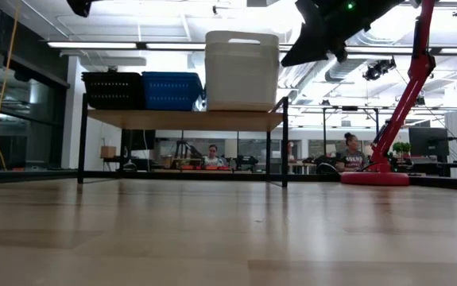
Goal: Stack baskets on shelf by color
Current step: Return to Home Position
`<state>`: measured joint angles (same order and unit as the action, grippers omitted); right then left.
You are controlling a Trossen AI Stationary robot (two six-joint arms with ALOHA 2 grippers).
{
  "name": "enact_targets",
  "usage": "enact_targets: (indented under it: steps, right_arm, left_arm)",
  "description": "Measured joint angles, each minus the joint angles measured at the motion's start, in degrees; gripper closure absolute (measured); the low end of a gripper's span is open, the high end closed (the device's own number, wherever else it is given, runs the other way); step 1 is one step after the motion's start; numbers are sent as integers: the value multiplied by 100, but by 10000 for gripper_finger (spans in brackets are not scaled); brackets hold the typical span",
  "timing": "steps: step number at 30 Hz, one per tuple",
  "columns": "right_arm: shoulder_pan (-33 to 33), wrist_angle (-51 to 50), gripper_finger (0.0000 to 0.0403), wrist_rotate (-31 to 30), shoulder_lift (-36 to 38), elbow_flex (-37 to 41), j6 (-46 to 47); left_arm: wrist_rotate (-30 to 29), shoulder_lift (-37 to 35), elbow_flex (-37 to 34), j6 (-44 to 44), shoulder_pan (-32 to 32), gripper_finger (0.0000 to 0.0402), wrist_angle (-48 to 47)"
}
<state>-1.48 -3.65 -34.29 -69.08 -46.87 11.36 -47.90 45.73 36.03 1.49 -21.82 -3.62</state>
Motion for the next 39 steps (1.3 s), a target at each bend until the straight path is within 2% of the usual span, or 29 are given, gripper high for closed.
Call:
enact_targets:
  steps: [2, 5, 11, 15, 17, 20, 24, 33, 39]
  right_arm:
    - [0, -14, 403, 32, 92, 0, -69]
    - [0, -44, 403, 145, 227, 0, -242]
    - [0, -76, 403, 482, 453, -4, -434]
    - [0, -159, 403, 577, 499, -6, -432]
    - [0, -161, 403, 602, 514, -7, -407]
    - [0, -220, 403, 670, 580, -7, -385]
    - [0, -349, 403, 863, 812, -9, -195]
    - [-69, -1335, 403, 1075, 1658, -9, 312]
    - [-375, -1901, 403, 1052, 2117, 110, 516]
  left_arm:
    - [378, -200, 0, -184, 67, 402, -5]
    - [1394, -520, 2, -447, 411, 402, -51]
    - [3124, -994, -8, -667, 1763, 402, -650]
    - [4298, -1195, -422, -668, 2587, 401, -529]
    - [4675, -1321, -784, -650, 2820, 401, -231]
    - [4909, -1590, -1401, -553, 2980, 402, 300]
    - [4892, -2070, -2092, -288, 2948, 401, 690]
    - [4534, -3475, -3091, 134, 2659, 401, 832]
    - [4273, -4200, -3550, 191, 2500, 402, 630]
